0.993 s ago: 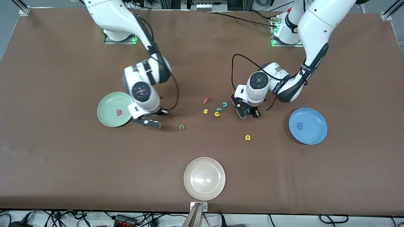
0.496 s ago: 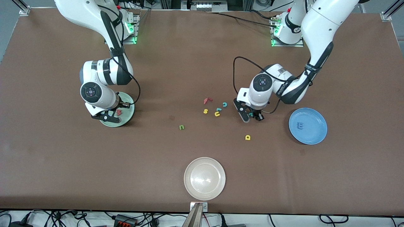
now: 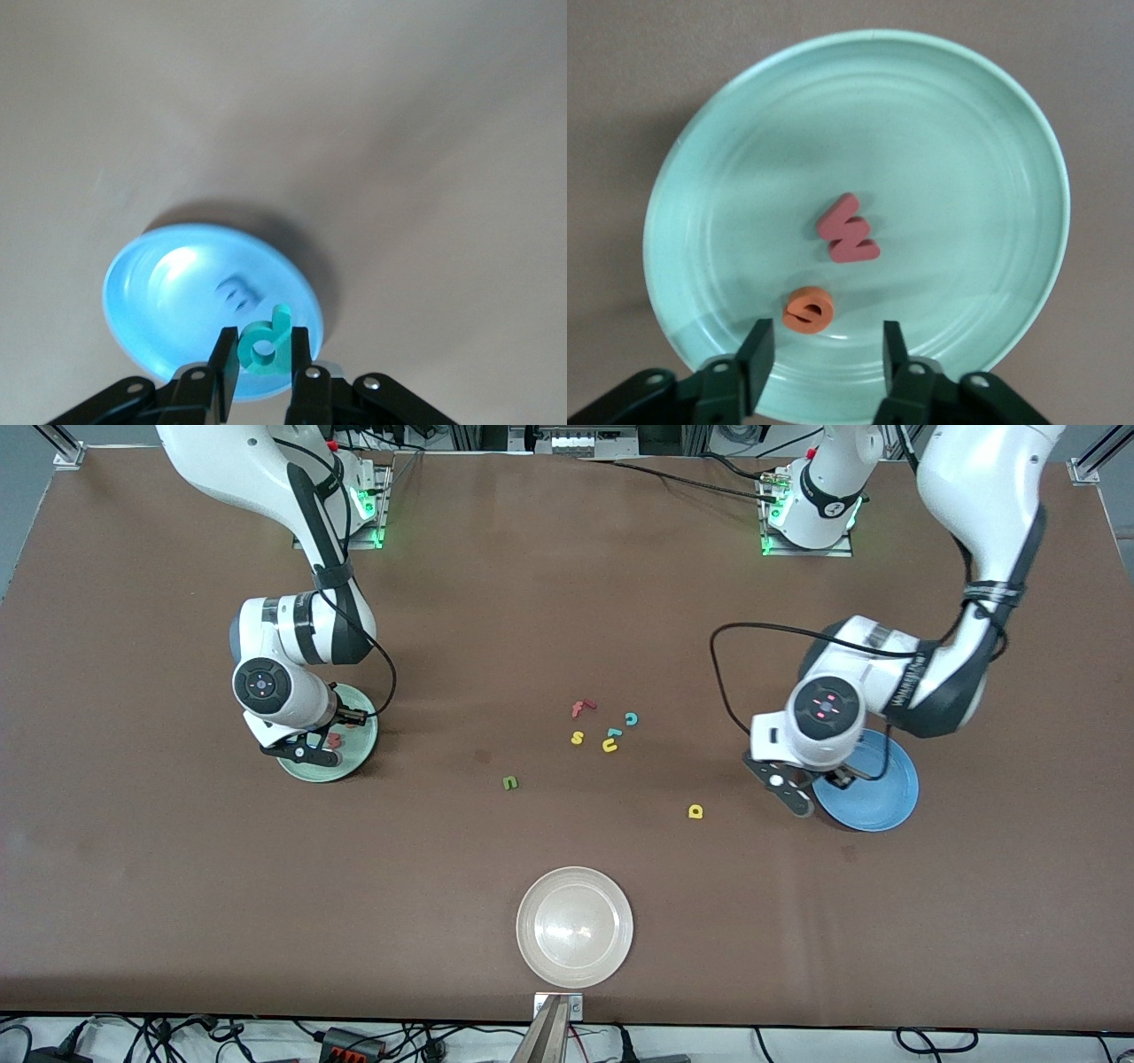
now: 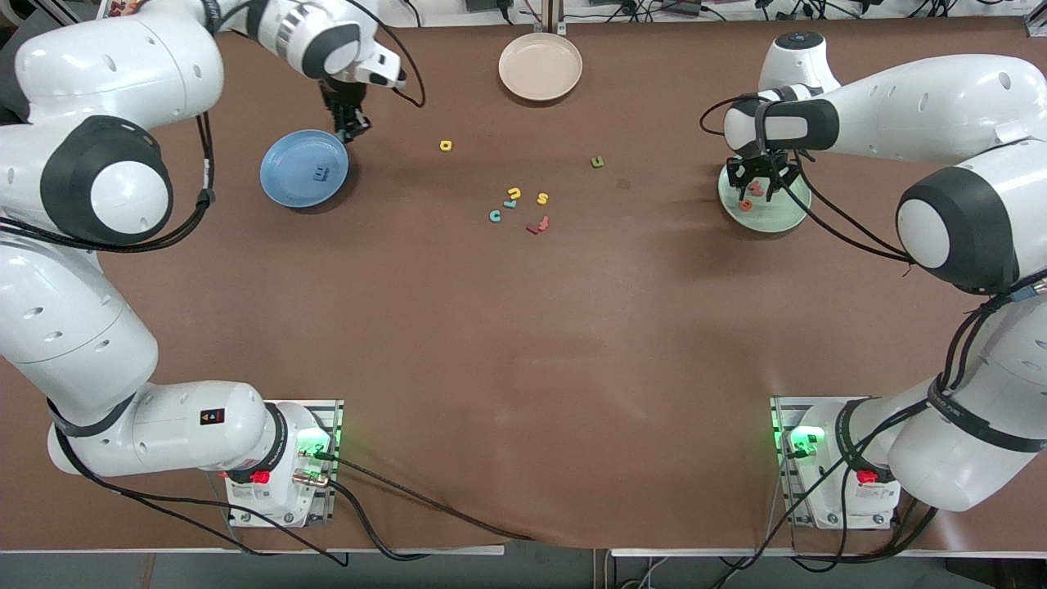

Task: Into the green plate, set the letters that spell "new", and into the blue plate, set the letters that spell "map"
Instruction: 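Drop the e on the green plate while the left gripper drops d on blue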

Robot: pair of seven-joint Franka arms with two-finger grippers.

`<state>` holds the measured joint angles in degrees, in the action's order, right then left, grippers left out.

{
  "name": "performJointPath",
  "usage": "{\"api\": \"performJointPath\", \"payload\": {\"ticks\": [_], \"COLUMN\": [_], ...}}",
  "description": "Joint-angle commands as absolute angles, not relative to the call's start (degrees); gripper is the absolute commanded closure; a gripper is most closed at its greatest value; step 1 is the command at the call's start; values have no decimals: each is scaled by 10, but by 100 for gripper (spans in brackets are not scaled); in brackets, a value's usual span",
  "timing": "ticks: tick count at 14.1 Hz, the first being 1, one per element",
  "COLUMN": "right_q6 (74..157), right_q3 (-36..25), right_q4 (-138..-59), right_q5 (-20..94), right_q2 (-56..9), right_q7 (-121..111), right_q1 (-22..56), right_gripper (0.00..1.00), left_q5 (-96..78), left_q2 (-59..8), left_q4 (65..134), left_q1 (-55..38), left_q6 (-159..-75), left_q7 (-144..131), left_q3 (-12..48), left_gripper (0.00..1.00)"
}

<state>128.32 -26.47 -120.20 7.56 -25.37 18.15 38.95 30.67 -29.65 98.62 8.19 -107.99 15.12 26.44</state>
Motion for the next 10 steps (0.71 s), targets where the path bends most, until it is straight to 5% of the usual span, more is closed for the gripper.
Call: {"api": "performJointPath", "payload": {"ticks": [1,4,5,7,10], "right_q6": [1278,1284,1286,1285,1283], "right_q3": [-258,-255,-255,-255,-232], "right_q4": [-1158,-1080,-1049,-970,-909], "right_q5": [77,82,80,85,85], "right_q2": [-249,-269,-290,-346,-394], "right_q7": [184,173,161,155,150], "right_q1": [395,426,438,469,479], "right_gripper": [0,0,0,0,3], "left_q5": [318,316,314,310,307], "left_q2": [-322,-338,-338,-338,-331], "left_q4": [983,1008,1019,1027,1015], "left_q1": [140,176,191,216,221], "left_q6": [-1070,-1077,-1082,-1086,-1084], "left_q7": [154,145,142,142,142], "left_q3": [270,271,271,275,317], "left_gripper": [89,82,68,0,0]}}
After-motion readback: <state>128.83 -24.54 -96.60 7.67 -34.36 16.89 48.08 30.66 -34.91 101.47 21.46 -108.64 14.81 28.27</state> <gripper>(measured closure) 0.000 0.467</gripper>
